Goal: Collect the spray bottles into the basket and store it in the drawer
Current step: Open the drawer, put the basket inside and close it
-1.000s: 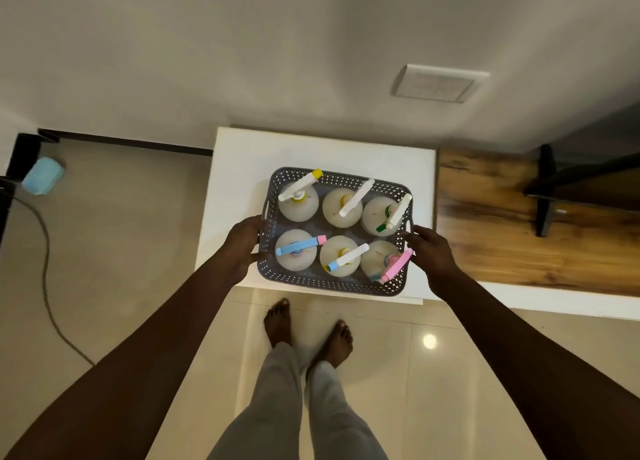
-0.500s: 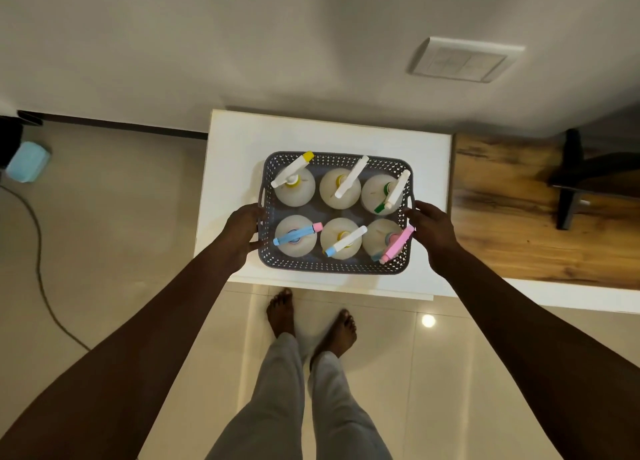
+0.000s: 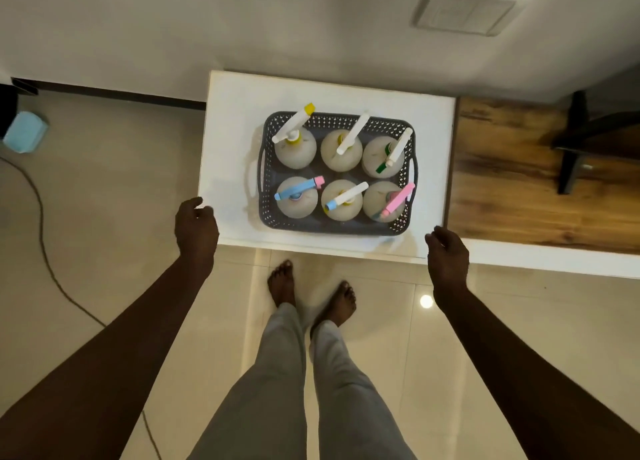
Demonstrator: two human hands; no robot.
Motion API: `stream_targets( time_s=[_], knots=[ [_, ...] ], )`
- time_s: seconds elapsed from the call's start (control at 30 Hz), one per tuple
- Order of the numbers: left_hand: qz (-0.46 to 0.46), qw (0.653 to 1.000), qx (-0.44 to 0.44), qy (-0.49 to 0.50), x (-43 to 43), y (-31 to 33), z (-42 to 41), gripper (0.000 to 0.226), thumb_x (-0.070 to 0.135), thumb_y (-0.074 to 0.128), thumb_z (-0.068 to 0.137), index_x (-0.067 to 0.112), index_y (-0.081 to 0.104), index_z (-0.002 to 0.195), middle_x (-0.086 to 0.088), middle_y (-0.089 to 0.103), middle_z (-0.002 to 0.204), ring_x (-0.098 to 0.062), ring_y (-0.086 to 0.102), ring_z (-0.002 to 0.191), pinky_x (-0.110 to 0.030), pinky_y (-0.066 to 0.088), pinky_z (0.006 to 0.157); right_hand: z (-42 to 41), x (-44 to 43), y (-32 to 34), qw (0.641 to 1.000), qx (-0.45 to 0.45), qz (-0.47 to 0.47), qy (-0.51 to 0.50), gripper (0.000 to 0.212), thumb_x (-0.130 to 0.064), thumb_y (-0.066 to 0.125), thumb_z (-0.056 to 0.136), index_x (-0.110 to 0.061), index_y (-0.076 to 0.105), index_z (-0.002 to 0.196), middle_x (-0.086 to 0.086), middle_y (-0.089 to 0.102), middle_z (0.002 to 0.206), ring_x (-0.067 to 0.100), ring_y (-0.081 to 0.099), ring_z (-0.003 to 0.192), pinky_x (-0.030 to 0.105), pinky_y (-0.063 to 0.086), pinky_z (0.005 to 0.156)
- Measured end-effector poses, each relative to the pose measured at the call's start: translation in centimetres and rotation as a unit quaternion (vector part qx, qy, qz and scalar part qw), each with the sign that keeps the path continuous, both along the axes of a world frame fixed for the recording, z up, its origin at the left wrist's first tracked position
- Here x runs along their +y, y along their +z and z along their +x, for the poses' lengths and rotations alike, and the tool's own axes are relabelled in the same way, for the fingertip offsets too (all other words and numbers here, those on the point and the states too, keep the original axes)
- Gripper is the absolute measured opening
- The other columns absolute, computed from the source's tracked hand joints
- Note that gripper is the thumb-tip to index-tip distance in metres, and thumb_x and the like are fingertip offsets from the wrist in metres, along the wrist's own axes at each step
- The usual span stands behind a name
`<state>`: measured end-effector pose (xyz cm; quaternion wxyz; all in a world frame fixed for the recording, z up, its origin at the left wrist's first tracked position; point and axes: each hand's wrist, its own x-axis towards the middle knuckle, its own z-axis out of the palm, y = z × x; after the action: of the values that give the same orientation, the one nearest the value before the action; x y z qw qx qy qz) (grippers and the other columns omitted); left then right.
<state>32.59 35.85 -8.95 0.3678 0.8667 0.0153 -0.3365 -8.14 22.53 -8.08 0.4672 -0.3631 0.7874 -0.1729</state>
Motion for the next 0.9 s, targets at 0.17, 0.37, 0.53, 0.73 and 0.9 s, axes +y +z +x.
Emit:
stream_targets(
  time_s=[0.17,0.37,0.53,0.73,0.9],
  knots=[
    [0.075,0.994,-0.075,0.009,6.4,-1.8,-0.2,0.045,0.012,0.054,0.1,0.01,0.052,0.145,-0.019,0.056,0.141,-0.039,0.061,0.124,-0.042,0.052,0.103,-4.2,5.9,-1.7,0.997,0.036,0.046,-0.053,0.038,-0.025,0.067,0.097,-0.013,0.065,0.134,0.009,0.068,0.134,0.027,0.064,0.12,0.044,0.048,0.112],
    [0.077,0.996,0.038,-0.015,9.7,-5.4,1.2,0.057,0.015,0.056,0.104,0.014,0.039,0.158,-0.006,0.042,0.163,-0.027,0.041,0.15,-0.04,0.031,0.125,-5.7,7.7,-5.0,0.991,-0.014,0.112,-0.07,0.066,-0.029,0.072,0.096,-0.014,0.044,0.154,0.01,0.049,0.155,0.031,0.051,0.14,0.051,0.043,0.118],
    [0.001,0.995,0.089,-0.041,9.2,-8.0,2.5,0.022,0.01,0.055,0.1,0.026,0.064,0.089,-0.002,0.056,0.092,-0.014,0.044,0.076,-0.029,0.039,0.079,-4.7,6.3,-7.3,0.994,-0.026,0.077,-0.079,0.059,-0.027,0.07,0.097,-0.011,0.049,0.15,0.007,0.059,0.138,0.025,0.058,0.122,0.047,0.048,0.113],
    [-0.03,0.997,0.05,-0.057,9.1,-10.3,4.3,0.034,0.004,0.057,0.099,0.014,0.07,0.129,-0.001,0.063,0.109,-0.01,0.054,0.084,-0.03,0.045,0.084,-3.6,5.0,-9.8,0.997,0.061,0.013,-0.046,0.033,-0.026,0.068,0.093,-0.007,0.065,0.12,0.004,0.059,0.095,0.022,0.052,0.095,0.035,0.043,0.084],
    [-0.021,0.992,0.055,-0.112,9.7,-12.4,6.2,0.039,0.0,0.062,0.096,0.006,0.067,0.134,-0.008,0.067,0.112,-0.02,0.053,0.098,-0.034,0.045,0.09,-3.8,5.2,-11.4,0.995,0.088,0.045,0.021,0.011,-0.016,0.067,0.094,-0.01,0.061,0.1,0.01,0.06,0.095,0.025,0.054,0.093,0.032,0.043,0.069]
  ],
)
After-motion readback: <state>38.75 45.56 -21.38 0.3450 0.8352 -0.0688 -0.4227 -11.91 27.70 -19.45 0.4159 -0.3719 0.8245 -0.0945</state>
